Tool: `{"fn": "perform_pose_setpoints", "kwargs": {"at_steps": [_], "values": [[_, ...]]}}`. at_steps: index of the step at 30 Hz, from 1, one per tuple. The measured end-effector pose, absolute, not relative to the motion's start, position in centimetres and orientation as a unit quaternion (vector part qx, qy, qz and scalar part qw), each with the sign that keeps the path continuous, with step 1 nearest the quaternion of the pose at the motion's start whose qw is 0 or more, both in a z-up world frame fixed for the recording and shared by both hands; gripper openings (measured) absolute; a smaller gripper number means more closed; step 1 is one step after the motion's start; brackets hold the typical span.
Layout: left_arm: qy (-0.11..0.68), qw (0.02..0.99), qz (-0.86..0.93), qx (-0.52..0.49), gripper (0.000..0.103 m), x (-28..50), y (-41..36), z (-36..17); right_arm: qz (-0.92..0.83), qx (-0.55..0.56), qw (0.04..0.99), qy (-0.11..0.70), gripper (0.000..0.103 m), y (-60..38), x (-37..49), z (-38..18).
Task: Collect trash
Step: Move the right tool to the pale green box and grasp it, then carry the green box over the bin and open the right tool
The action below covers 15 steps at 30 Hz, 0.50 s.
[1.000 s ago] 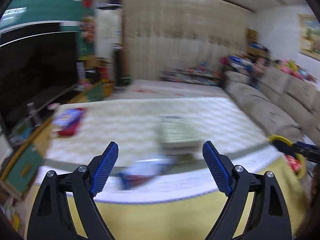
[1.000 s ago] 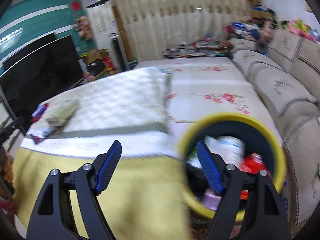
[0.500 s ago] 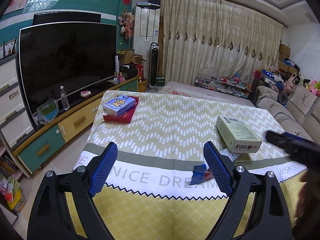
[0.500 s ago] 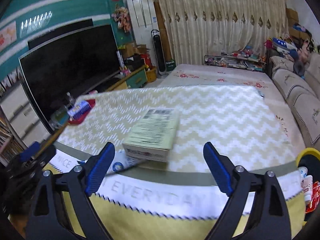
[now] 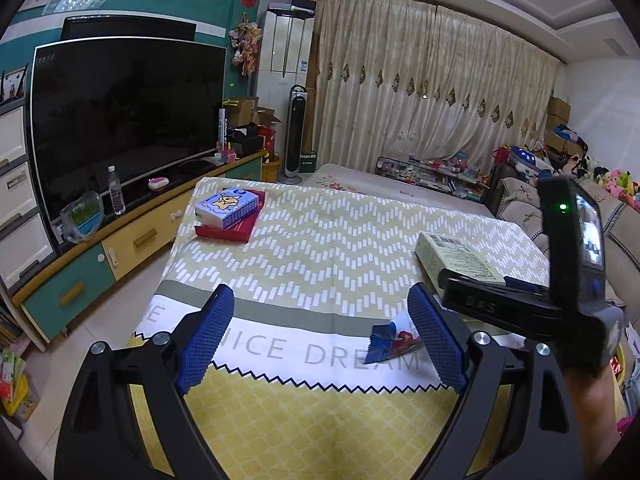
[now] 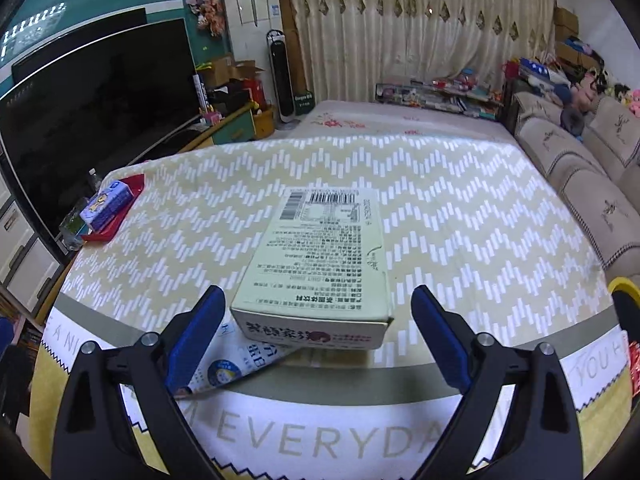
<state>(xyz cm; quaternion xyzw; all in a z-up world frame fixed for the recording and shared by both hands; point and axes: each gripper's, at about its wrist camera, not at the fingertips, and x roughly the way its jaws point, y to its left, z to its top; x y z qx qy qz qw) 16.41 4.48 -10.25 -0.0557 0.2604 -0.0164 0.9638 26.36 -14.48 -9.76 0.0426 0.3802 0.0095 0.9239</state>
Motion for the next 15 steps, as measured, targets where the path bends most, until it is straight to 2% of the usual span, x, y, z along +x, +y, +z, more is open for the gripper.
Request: {"fn": "perform_pose_setpoints", "kwargs": {"at_steps": [2, 4, 15], "values": [[0.263, 0.963, -0.021, -0.056, 0.087, 16.4, 4.3, -10.3, 0.009, 0.045, 0.923, 0.383, 0.088, -14.6, 26.6, -9.9], [0.265, 0.963, -0.023, -0.053, 0.087, 16.5, 4.1, -10.4, 0.009, 0.046, 0.923, 0.381, 0.069, -14.6, 26.7, -9.9], [0.275, 0.96, -0.025, -0.046, 0.087, 17.0, 3.7, -10.8, 0.034, 0.055, 0.92, 0.386, 0.068, -16.0, 25.0, -8.8]]}}
